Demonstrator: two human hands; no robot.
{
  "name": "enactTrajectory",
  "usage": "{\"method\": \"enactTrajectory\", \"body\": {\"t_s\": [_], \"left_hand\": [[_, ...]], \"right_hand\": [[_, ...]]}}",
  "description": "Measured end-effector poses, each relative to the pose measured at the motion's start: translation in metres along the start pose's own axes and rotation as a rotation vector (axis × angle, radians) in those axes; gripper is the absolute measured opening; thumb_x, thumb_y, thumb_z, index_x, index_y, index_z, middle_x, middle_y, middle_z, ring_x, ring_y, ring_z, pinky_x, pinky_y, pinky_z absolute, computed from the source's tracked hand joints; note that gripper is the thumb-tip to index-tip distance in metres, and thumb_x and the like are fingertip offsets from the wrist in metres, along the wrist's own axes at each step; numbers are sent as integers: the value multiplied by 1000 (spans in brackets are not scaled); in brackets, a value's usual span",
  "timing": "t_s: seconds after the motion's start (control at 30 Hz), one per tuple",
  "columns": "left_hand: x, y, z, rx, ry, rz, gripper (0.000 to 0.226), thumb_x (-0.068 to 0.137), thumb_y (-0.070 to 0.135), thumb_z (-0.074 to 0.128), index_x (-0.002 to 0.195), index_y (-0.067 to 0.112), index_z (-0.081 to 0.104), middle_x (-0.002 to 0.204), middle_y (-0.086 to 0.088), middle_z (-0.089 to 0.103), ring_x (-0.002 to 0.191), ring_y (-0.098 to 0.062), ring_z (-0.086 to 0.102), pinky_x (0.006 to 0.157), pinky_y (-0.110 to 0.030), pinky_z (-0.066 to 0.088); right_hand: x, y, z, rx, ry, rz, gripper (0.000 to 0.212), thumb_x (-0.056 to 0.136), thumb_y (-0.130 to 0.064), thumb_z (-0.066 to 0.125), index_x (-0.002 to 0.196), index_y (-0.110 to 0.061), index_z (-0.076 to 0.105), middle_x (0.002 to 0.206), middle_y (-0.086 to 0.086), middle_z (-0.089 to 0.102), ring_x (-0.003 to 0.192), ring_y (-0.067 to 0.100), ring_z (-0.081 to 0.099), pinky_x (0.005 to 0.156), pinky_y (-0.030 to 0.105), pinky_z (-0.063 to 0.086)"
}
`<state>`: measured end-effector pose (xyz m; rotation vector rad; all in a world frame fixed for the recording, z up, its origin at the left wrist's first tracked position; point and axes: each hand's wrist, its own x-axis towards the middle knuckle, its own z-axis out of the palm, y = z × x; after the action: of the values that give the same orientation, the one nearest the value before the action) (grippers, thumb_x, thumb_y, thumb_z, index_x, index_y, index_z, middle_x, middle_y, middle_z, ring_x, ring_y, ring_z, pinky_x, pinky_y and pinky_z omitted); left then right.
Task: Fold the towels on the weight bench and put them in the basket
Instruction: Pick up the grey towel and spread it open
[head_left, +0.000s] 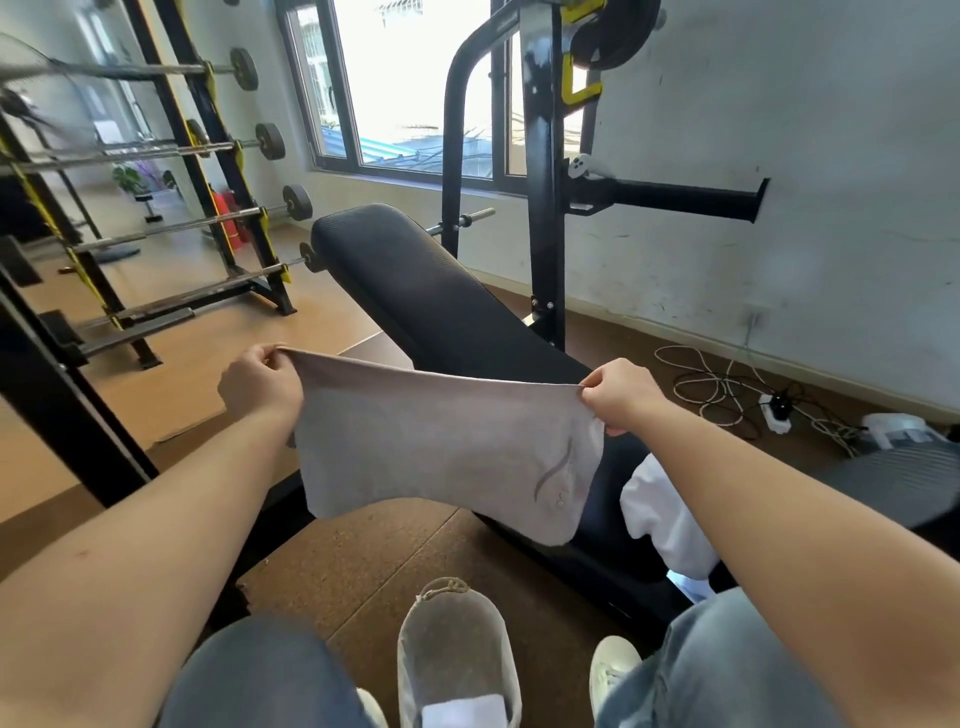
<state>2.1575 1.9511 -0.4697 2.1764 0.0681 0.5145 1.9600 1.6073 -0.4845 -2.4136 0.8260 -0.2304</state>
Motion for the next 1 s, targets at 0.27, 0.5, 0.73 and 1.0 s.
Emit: {"method": "enactTrajectory", "body": {"t_s": [0.27,0.5,0.73,1.0], "left_hand": [[16,-33,-15,252,-49,355,22,100,15,55,114,9,71,108,-20,69,107,-41,60,89,-46,46],[53,-29,2,299,-15,472,18,97,6,55,102,7,73,100,-21,69,99,-40,61,89,-47,48],[96,1,65,291,-34,542,22,99,6,53,109,5,73,106,-22,68,105,-39,59,95,-47,46],[127,29,159,320,-98,605,23,101,8,52,110,7,72,111,-21,66,109,-39,57,99,-49,47]], "right_hand": [[9,-9,14,62,160,9,21,94,-20,57,94,-20,78,90,3,70,86,26,62,74,31,49],[39,-9,40,102,82,32,21,98,-26,57,84,-23,73,87,2,70,81,22,65,68,33,55],[92,7,63,105,64,112,21,100,-25,54,93,-20,73,92,3,68,79,19,63,62,28,50],[149,40,77,44,50,228,23,101,-22,53,90,-19,73,91,5,69,71,14,57,53,23,40]]}}
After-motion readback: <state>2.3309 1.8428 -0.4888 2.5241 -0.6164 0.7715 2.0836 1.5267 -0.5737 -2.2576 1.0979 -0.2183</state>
